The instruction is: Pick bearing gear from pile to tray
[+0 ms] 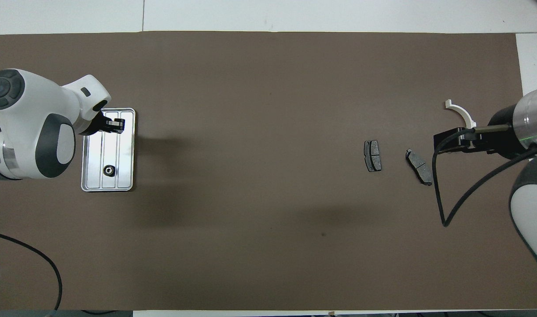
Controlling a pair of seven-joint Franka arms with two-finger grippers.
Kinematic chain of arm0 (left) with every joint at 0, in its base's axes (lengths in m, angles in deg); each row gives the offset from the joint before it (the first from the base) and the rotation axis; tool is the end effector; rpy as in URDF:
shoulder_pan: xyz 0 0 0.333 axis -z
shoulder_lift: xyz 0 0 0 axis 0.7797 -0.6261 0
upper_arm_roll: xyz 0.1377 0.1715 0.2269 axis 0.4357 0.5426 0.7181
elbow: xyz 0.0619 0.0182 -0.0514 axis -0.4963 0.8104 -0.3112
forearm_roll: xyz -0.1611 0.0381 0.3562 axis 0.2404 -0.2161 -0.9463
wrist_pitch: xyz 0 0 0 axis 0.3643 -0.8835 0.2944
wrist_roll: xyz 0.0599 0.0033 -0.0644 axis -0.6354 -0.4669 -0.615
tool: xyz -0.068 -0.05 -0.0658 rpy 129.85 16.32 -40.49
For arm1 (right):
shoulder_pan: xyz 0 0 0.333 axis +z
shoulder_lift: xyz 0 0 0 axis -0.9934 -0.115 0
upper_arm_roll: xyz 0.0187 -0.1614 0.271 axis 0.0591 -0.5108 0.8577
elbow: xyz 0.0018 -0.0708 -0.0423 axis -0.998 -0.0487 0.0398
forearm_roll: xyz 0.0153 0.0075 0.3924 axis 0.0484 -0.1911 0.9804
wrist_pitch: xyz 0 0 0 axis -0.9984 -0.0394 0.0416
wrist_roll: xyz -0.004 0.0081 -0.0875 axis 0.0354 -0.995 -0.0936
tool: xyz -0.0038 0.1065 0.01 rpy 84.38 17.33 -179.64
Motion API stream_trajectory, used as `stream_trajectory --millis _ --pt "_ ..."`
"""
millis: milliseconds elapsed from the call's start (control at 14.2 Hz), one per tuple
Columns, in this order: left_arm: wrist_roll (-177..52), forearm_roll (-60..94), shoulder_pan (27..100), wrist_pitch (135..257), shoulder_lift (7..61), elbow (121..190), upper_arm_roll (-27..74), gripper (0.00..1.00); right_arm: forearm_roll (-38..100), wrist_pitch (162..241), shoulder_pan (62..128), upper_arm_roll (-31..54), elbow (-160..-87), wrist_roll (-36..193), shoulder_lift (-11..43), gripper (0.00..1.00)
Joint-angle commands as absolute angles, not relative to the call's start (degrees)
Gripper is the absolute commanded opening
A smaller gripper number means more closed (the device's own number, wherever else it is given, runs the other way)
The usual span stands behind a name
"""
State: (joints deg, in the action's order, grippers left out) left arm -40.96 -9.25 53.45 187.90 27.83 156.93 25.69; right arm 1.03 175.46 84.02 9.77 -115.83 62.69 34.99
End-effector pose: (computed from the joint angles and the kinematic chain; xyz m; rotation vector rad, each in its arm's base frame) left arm 0.6166 -0.0326 0.3455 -3.1250 0.2631 -0.0798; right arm 0.5300 0.0579 0.6142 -3.1410 0.0434 0.0239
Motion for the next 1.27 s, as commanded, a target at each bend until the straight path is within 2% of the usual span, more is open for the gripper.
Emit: stream_trajectory --millis 0,633,1056,1126,1196 --pt "-36.8 -8.6 50.6 190.1 28.7 158.9 25.4 0.00 2.4 176.3 83.7 9.9 -115.4 63.6 34.7 1.00" --pt "-35.4 -8.6 49.3 200.1 27.1 164.6 25.4 0.00 2.4 176.3 83.8 9.9 -115.7 63.3 34.9 1.00" --pt "-35.9 -8.6 50.3 200.5 27.2 165.9 25.3 0.00 2.4 176.3 83.6 9.9 -116.0 63.2 35.1 1.00" --pt "-35.7 -8.6 50.7 200.5 27.2 165.9 25.4 0.31 2.4 176.3 83.6 9.9 -116.0 63.2 35.1 1.00" --pt "-35.4 -8.6 50.7 200.5 27.2 165.9 25.4 0.68 2.4 176.3 83.6 9.9 -116.0 63.2 35.1 1.00"
